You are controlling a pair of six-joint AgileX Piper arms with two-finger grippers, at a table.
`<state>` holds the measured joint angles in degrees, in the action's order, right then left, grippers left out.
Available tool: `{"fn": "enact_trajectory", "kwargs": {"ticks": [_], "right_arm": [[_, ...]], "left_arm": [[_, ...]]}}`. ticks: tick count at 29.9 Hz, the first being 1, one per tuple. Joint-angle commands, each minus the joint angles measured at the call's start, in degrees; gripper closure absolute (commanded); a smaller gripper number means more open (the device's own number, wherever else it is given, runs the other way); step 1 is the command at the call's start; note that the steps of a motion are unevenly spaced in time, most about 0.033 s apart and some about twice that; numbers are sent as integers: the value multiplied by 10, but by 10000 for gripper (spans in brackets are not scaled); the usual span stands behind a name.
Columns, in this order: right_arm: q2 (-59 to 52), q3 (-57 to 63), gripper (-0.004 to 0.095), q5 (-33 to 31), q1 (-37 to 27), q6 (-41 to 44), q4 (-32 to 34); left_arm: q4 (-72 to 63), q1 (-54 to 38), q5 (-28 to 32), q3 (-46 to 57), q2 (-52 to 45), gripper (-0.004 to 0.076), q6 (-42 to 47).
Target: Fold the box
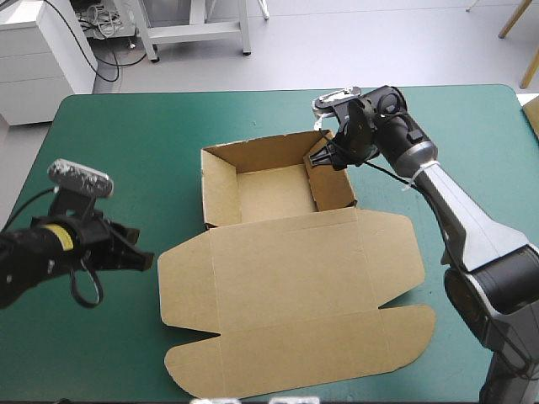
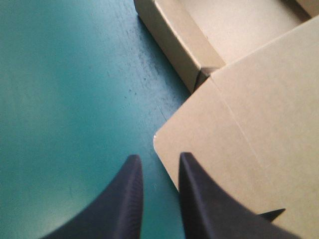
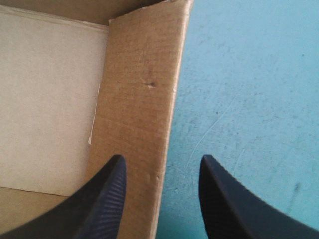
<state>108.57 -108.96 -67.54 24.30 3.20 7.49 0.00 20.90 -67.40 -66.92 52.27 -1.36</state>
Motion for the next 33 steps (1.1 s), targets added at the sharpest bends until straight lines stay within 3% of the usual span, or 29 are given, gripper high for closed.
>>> {"fn": "enact_trajectory", "kwargs": {"ticks": [1, 5, 10, 12, 16, 21, 26, 33], "right_arm": [[-2, -13, 479, 21, -4, -5, 12], [32, -13, 480, 24, -4, -5, 25], [58, -13, 519, 44, -5, -4, 28], [61, -14, 587, 55, -5, -4, 26], [65, -15, 895, 60, -5, -8, 30], [66, -15, 930, 63, -24, -13, 25], [66, -15, 930, 53, -94, -32, 23], [66, -15, 930, 32, -261, -68, 23]], "left_arm": [[-4, 3, 96, 106, -79, 734, 0], [-5, 3, 165, 237, -182, 731, 6], [-21, 3, 199, 328, -288, 731, 7], [-33, 3, 205, 348, -321, 731, 7], [-36, 3, 203, 377, -376, 731, 14], [-41, 3, 223, 389, -408, 731, 20], [-43, 3, 224, 389, -409, 731, 20], [-43, 3, 224, 389, -409, 731, 20]]}}
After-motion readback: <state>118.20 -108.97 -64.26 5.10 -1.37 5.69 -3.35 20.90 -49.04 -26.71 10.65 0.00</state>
